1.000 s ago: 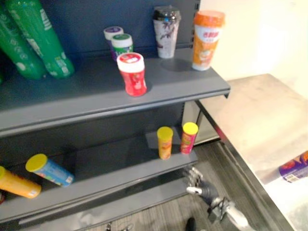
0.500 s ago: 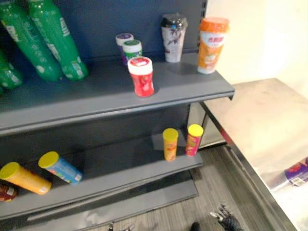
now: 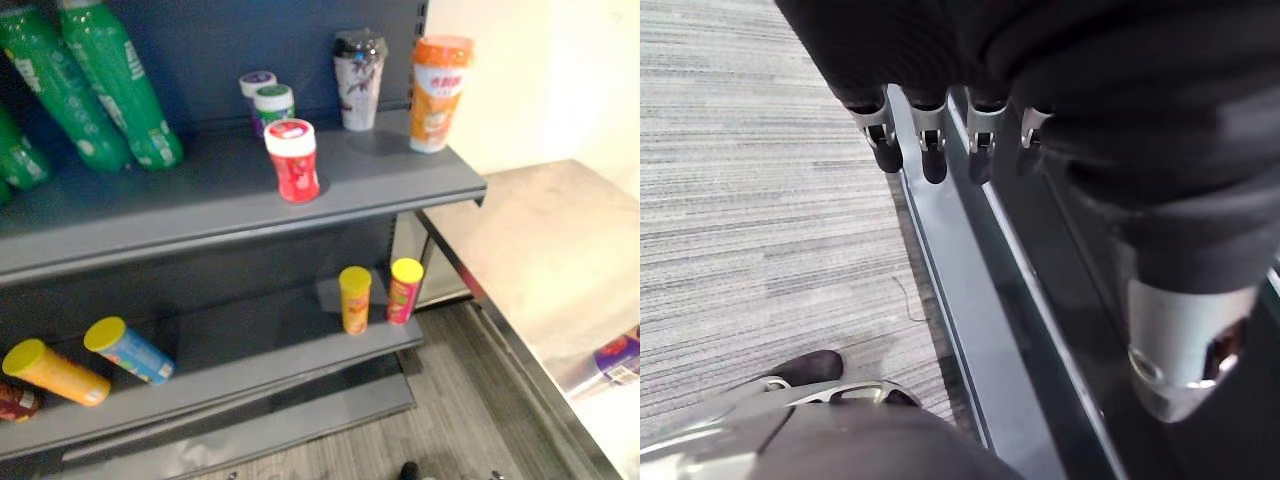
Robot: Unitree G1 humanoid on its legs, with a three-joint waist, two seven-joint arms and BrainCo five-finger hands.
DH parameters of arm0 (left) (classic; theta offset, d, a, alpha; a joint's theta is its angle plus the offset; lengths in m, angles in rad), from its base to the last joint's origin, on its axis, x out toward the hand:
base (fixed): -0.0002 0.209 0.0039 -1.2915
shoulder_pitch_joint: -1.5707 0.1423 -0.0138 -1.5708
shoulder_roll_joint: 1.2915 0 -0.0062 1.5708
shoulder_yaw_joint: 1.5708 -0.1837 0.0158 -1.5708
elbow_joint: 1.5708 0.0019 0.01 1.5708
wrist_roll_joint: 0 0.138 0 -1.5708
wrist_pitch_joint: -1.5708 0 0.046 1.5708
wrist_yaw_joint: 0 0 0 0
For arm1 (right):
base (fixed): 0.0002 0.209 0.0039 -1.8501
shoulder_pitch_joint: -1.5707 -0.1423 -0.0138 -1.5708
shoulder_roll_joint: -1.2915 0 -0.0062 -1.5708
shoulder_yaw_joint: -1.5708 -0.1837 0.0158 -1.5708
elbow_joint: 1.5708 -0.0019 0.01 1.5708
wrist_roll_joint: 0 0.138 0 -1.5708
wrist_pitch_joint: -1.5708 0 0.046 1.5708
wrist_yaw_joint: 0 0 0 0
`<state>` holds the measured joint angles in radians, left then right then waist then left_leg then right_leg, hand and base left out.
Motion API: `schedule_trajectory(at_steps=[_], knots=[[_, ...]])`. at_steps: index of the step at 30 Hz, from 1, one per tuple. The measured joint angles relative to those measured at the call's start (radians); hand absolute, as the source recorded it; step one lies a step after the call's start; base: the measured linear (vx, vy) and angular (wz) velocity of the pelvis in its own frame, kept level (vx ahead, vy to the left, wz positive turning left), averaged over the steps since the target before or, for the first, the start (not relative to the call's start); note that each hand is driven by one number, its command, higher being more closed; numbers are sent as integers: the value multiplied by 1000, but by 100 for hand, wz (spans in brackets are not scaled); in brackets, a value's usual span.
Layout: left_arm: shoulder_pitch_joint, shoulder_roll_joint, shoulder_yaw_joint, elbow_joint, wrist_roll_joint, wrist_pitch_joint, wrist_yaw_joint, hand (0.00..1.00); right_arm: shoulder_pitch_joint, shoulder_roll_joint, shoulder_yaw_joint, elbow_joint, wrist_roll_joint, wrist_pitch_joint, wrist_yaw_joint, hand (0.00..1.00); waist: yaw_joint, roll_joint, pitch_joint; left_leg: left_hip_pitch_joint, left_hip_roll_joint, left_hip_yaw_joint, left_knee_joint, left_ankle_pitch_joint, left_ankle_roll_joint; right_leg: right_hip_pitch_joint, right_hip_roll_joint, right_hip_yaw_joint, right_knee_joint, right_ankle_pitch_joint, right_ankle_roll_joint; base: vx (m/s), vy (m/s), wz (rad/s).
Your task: Put the gum and the chips on the shelf.
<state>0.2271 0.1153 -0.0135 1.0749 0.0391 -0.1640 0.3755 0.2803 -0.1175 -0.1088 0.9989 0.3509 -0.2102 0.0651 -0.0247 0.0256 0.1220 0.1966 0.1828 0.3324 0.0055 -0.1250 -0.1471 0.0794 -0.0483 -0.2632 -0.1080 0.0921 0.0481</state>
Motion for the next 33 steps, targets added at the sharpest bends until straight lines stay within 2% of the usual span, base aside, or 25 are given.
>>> schedule_trajectory(at_steps=[2,3,4,7,8,9,10,12,13,15,19,20,21,22,23,24,25,26,27,28,29,30,31,32,33], knots=[[4,-3,0,0,-1,0,0,0,0,1,-3,0,0,0,-3,0,0,-8,5,0,0,12,1,-3,1,-3,0,5,0,0,0,33,31,-9],[4,-3,-1,0,-6,0,0,0,0,1,-4,0,0,0,-4,0,0,2,2,1,0,14,1,-4,2,-4,0,9,0,0,0,34,29,-7],[4,-4,-2,0,-16,0,0,0,0,1,-5,0,-1,0,-5,0,0,-5,5,1,-1,15,1,-4,2,-4,0,11,0,0,0,37,27,-6],[5,-3,-10,0,-37,0,0,0,0,5,-12,0,-1,0,-16,0,0,-6,9,1,-1,18,2,-7,1,-6,1,18,0,-1,2,37,26,-4],[4,-3,-11,0,-37,-2,0,0,0,6,-12,0,-1,0,-20,0,0,1,5,1,-1,22,4,-9,1,-7,1,21,0,-1,3,29,19,-4],[4,-4,-12,0,-37,-4,0,0,0,6,-13,0,-1,0,-22,0,0,-6,9,1,0,24,5,-12,1,-8,2,23,1,-2,3,44,30,-10],[4,-3,-18,-1,-37,-10,0,0,-2,6,-13,0,-1,0,-26,0,1,4,10,1,3,34,15,-15,2,-12,2,29,12,-7,5,37,33,-19],[0,-3,-22,-1,-37,-13,-4,0,-8,5,-16,-2,0,0,-35,0,1,-5,22,-2,7,48,36,-31,3,-42,-1,47,72,-34,8,23,36,-26],[-3,-2,-28,-1,-37,-14,-7,0,-8,8,-26,-3,1,0,-39,0,-1,7,22,0,7,62,47,-37,5,-67,-7,58,123,-51,7,14,56,-27],[-9,6,-34,-2,-37,-12,-12,0,-7,16,-44,-7,5,1,-54,0,-1,-5,32,1,-5,90,56,-46,15,-114,-23,87,195,-72,15,6,72,-37],[-23,17,-37,-11,-36,-4,-30,0,-1,29,-55,-16,5,1,-65,0,-4,-18,44,3,-32,167,50,-52,29,-165,-48,141,218,-57,38,-50,92,-52],[-21,24,-36,-33,-36,1,-31,0,4,49,-81,-30,5,1,-65,0,-5,-23,51,5,-36,212,52,-50,36,-177,-66,117,215,-82,44,-70,75,-60],[-23,23,-30,-52,-36,1,-30,0,5,56,-92,-44,5,0,-64,0,-3,-17,53,4,-28,245,53,-49,38,-193,-96,29,254,-121,34,-60,70,-69],[-19,17,-26,-62,-37,1,-30,0,-1,56,-92,-45,5,-1,-63,0,-3,-12,52,4,-20,265,57,-49,38,-211,-118,-30,301,-138,5,-21,51,-76],[-16,22,-13,-64,-37,3,-27,0,-8,59,-90,-44,5,-1,-59,0,-4,-21,57,2,3,299,73,-50,37,-230,-158,-125,430,-159,-27,36,14,-78],[-19,30,-2,-70,-37,9,-26,0,-7,65,-90,-42,5,-1,-57,0,-2,-39,57,4,15,326,94,-52,34,-224,-193,-190,518,-147,-44,79,-3,-81],[-18,39,9,-80,-37,15,-27,0,-12,69,-88,-42,5,-3,-57,0,-2,-57,58,3,12,350,111,-56,29,-223,-195,-200,515,-140,-31,85,-47,-104],[-31,37,33,-76,-38,22,-26,0,-28,70,-73,-46,4,-18,-56,0,-2,-66,66,-2,24,381,129,-58,38,-232,-161,-229,488,-113,-75,-3,-56,-132],[-41,24,39,-78,-38,21,-26,0,-49,53,-58,-47,4,-39,-54,0,2,-58,79,-8,7,375,91,-59,62,-230,-111,-208,379,-41,-108,-76,-30,-145],[-45,14,42,-76,-38,20,-25,0,-73,42,-56,-39,4,-40,-53,0,7,-21,71,-18,3,369,50,-44,83,-219,-74,-183,309,-11,-103,-181,26,-136],[-52,-1,61,-81,-38,12,-25,0,-106,40,-71,-40,4,-41,-54,0,-7,-21,82,-10,0,435,28,-29,64,-236,-116,-247,472,-130,-90,-130,40,-87],[-63,-1,60,-78,-39,13,-24,0,-104,46,-71,-39,4,-42,-53,0,-8,-25,82,-9,-1,447,40,-29,64,-230,-153,-271,561,-191,-81,-64,-25,-72],[-67,2,60,-79,-45,14,-23,0,-85,52,-71,-33,4,-43,-49,0,-4,-30,82,4,-3,465,61,-30,64,-172,-196,-304,592,-222,-65,44,-124,-63],[-68,9,72,-80,-61,13,-24,0,-91,60,-54,-33,4,-43,-45,0,5,-64,75,-1,1,491,97,-30,64,-141,-179,-297,508,-235,-22,39,-169,-75],[-68,10,81,-77,-65,15,-23,0,-94,56,-40,-41,3,-44,-44,0,5,-63,74,-2,11,506,108,-30,63,-123,-157,-302,455,-233,-19,8,-203,-84]])
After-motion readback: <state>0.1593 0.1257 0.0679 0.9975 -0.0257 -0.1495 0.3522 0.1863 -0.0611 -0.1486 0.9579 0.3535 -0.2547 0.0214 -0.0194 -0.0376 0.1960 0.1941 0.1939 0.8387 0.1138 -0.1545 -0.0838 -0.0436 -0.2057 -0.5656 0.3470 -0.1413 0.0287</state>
